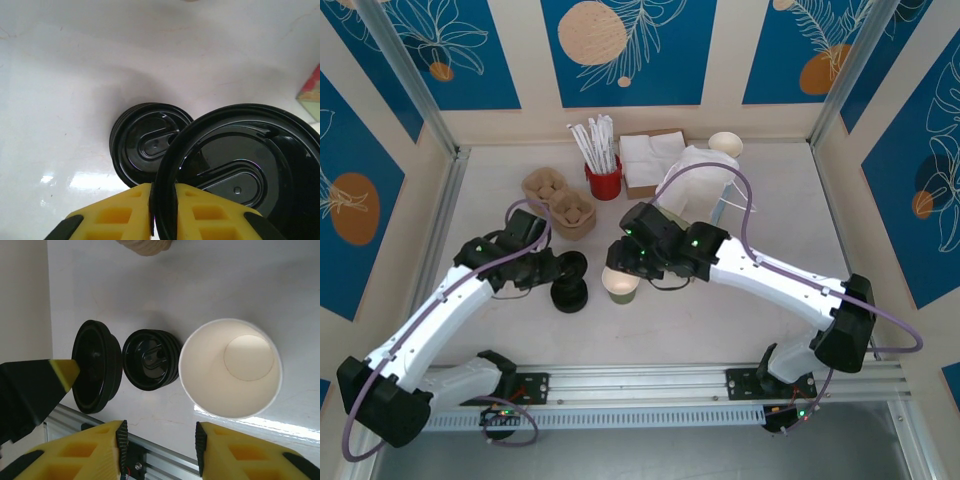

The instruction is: Pack the takeout coffee

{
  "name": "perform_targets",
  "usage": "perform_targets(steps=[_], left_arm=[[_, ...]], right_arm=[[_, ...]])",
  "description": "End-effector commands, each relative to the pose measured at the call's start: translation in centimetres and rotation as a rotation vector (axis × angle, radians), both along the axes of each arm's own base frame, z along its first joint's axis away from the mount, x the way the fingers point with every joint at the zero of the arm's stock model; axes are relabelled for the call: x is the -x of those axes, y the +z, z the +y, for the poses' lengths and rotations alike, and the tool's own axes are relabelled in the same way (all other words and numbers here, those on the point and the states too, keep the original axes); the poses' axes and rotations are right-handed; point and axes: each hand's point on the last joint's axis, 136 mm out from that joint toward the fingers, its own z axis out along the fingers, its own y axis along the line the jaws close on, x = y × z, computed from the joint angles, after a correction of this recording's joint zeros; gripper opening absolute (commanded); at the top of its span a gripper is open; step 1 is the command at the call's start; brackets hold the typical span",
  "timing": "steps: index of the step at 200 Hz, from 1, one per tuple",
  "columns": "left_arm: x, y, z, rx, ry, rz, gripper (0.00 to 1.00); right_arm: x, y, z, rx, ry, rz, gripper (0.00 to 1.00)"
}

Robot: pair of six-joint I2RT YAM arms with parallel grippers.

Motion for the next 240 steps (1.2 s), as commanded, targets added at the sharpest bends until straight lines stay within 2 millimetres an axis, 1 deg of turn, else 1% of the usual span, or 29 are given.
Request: perform_targets(steps=[1,37,66,125,160,240], left_arm=[[0.9,1.7,0.1,-0.027,-0.040,-0.011,0.18],[0.8,3.5,-1.0,0.000,-0.069,-0.054,0.18],[0.7,3.8,-1.7,0.011,-0.079,-0.061,0.18],[0.5,4.1,-3.6,0.063,-0.103,-0.064,0.18],[0.6,4.2,-4.6,0.083,-0.118,-0.063,0.18],[0.7,4.7,-5.4,0.118,-0.117,-0.073,0.18]], right_arm=[[0.6,0.9,1.5,-0.034,0.040,0.021,0.42],[0.5,1.5,2.6,-0.050,0.064,0.028,0.43],[0.6,2.0,3.3,-0.074,0.084,0.022,0.44],[0.6,1.7,4.5,-0.089,0.108,0.045,0.47],[0.4,1.3,4.6,-0.093,0.105,0.056,0.47],[0.3,0.8,4.4,-0.095,0.085,0.066,0.45]])
